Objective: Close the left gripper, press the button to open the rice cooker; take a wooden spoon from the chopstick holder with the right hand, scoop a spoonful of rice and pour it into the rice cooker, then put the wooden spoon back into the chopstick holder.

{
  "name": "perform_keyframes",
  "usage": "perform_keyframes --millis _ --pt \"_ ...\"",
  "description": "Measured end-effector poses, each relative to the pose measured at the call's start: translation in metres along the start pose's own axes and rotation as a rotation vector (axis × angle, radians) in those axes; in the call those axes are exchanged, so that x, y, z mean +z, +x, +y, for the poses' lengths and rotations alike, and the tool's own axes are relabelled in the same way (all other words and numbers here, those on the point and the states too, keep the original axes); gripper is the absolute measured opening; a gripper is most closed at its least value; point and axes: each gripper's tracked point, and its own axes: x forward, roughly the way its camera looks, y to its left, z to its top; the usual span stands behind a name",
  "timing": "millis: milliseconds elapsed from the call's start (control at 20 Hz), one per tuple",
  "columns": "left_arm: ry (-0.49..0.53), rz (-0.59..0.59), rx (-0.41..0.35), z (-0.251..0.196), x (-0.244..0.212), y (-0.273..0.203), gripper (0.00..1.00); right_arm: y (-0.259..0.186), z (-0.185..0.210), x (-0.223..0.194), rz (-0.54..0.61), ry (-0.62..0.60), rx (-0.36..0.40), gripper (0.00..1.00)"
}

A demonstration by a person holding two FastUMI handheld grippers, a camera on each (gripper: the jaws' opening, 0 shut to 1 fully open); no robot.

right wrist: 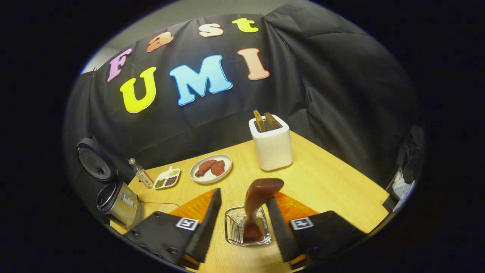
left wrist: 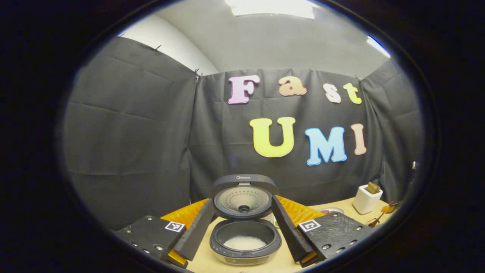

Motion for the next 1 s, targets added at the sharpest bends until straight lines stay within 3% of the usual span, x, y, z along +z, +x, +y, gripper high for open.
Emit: perform_keyframes --millis 50,450,700,1000 --pt "0.003 -0.005 -0.005 -0.002 0.003 0.005 0.92 -0.008 -0.002 0.006 -0.019 -0.029 -0.007 1.00" --pt "-0.015 -0.001 -0.040 -0.002 0.025 0.080 0.92 -0.073 -0.021 0.064 -0.187 -0.262 -0.095 0.98" --pt "-0.058 0.003 -0.067 0.006 0.031 0.146 0.93 -0.092 -0.029 0.064 -0.191 -0.196 -0.153 0.98" --pt "-0.028 0.039 -0.073 0.010 0.011 0.228 0.92 -0.098 -0.028 0.051 -0.179 -0.191 -0.211 0.98"
